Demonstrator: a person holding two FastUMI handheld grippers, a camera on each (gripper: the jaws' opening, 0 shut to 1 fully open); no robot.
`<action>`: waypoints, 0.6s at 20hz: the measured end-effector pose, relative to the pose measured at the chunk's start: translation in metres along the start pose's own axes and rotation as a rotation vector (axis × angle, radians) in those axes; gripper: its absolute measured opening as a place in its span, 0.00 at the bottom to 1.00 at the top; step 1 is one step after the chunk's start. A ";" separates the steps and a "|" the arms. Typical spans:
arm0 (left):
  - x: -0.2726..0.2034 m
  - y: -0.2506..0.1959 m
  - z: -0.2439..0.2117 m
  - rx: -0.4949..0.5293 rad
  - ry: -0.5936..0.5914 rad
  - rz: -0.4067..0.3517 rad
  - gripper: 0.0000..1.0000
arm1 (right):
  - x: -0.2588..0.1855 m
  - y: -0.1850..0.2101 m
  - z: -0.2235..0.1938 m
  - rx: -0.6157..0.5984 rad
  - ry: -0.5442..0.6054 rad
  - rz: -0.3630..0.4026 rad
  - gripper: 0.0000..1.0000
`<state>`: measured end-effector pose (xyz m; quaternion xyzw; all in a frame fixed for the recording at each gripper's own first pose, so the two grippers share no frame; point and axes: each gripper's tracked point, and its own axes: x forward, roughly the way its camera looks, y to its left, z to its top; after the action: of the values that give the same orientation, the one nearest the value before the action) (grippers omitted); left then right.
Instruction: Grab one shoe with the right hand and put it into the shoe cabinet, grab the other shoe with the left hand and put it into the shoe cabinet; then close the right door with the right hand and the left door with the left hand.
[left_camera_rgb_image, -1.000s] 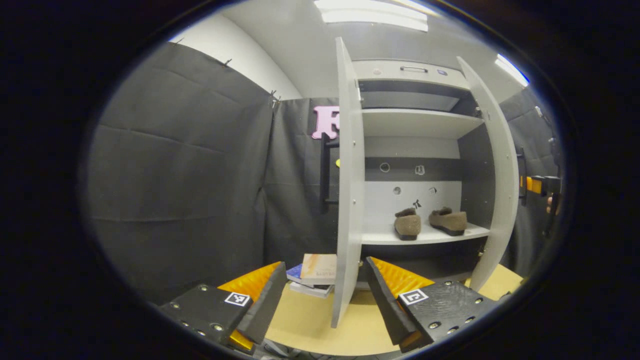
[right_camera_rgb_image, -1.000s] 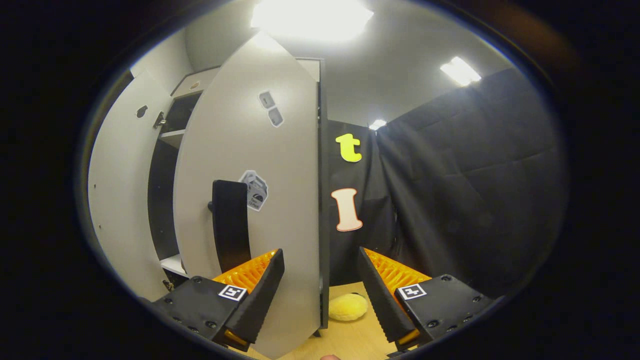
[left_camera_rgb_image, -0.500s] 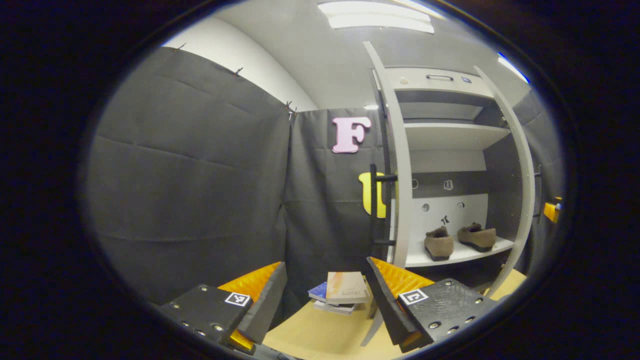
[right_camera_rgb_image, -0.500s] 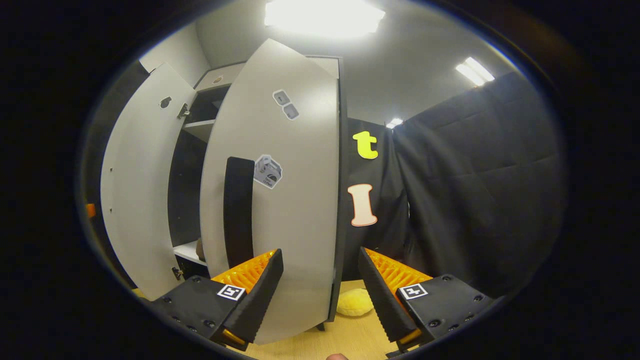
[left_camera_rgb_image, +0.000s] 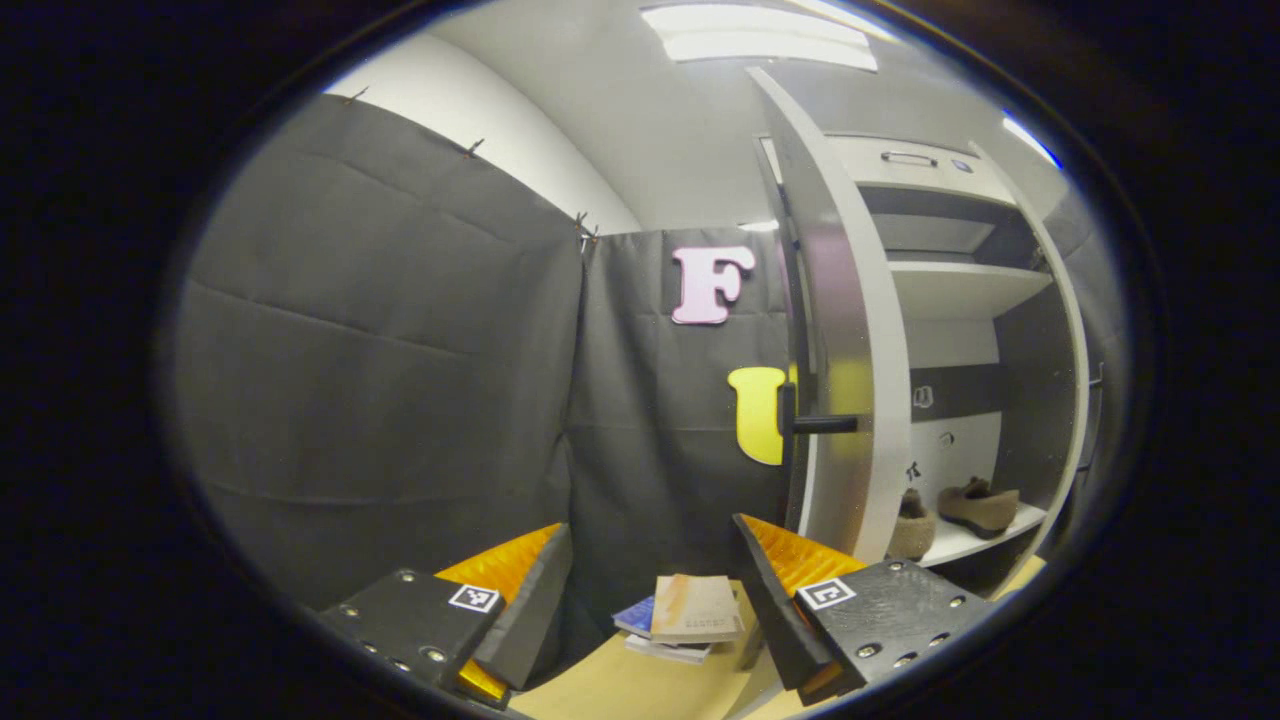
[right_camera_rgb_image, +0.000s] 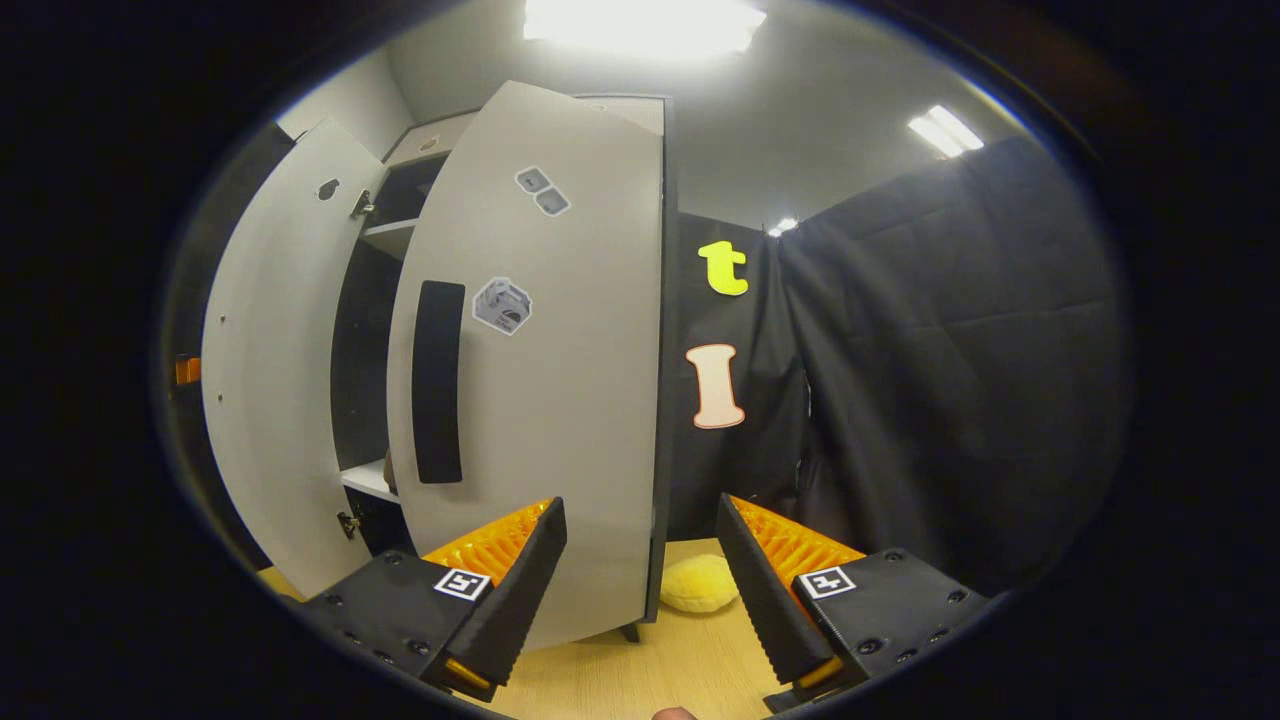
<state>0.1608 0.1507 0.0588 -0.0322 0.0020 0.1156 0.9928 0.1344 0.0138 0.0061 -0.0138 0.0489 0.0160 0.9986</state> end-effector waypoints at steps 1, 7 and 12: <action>-0.001 -0.001 0.003 0.014 -0.008 0.007 0.99 | 0.000 0.000 -0.002 0.001 -0.002 0.004 0.96; -0.012 -0.019 0.000 -0.047 -0.009 -0.015 0.99 | 0.008 0.013 0.005 -0.010 -0.025 0.037 0.96; -0.024 -0.056 0.005 -0.079 -0.015 -0.126 0.99 | 0.003 0.025 -0.004 -0.027 -0.003 0.069 0.97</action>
<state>0.1505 0.0907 0.0672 -0.0705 -0.0122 0.0534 0.9960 0.1365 0.0386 0.0007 -0.0255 0.0478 0.0509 0.9972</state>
